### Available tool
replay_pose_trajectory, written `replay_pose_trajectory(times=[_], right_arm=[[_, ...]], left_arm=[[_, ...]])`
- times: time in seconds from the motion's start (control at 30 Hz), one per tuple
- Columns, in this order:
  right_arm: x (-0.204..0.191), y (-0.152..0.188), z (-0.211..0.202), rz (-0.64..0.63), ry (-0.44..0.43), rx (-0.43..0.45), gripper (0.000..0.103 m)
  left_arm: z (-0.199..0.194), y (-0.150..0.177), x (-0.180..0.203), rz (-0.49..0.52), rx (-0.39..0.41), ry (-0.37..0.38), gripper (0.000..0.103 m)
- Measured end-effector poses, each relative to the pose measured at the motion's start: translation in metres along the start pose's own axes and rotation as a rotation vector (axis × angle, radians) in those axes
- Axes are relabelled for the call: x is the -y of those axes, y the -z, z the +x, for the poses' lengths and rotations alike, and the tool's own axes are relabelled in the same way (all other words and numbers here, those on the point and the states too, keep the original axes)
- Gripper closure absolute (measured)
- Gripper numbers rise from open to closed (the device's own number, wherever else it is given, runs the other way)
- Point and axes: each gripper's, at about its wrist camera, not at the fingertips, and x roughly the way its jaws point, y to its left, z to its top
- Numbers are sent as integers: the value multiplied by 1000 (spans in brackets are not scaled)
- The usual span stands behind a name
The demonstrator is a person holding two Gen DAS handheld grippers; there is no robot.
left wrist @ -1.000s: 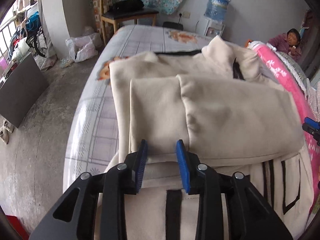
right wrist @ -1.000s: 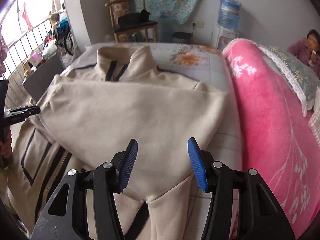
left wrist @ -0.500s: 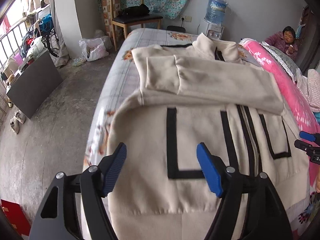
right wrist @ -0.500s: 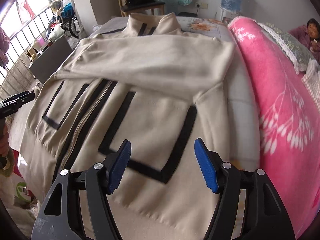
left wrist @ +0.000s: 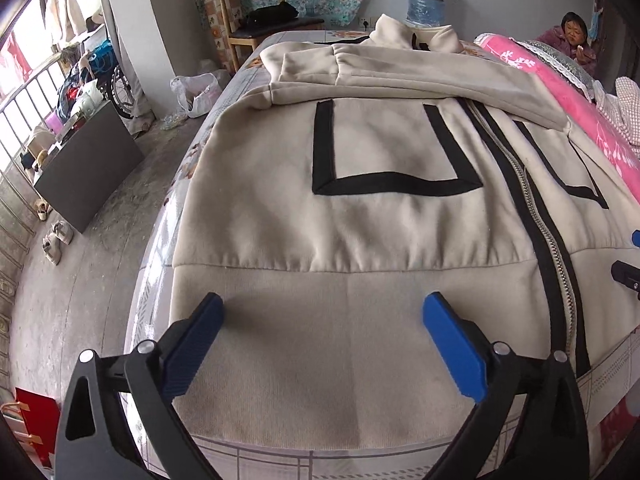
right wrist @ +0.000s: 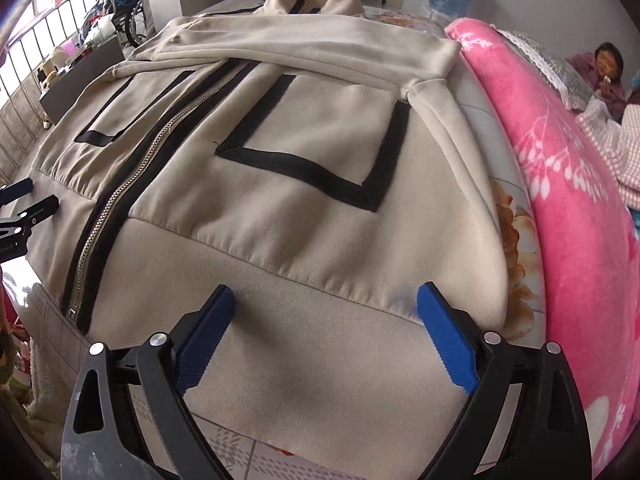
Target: Fold large clothes
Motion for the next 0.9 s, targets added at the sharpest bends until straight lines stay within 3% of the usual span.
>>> replay_pose_trajectory(times=[0.13, 0.57, 0.73, 0.9], right_arm=[[4, 6, -1, 55, -6, 9, 8], [6, 14, -3, 58, -9, 74, 8], [7, 18, -5, 32, -29, 92, 8], [8, 21, -6, 20, -44, 112, 8]], left_arm=[[-1, 3, -1, 0, 1, 11, 5], [-8, 9, -3, -1, -2, 25, 5], [-43, 36, -20, -9, 83, 55, 5], [-64, 61, -48, -110, 120, 45, 23]])
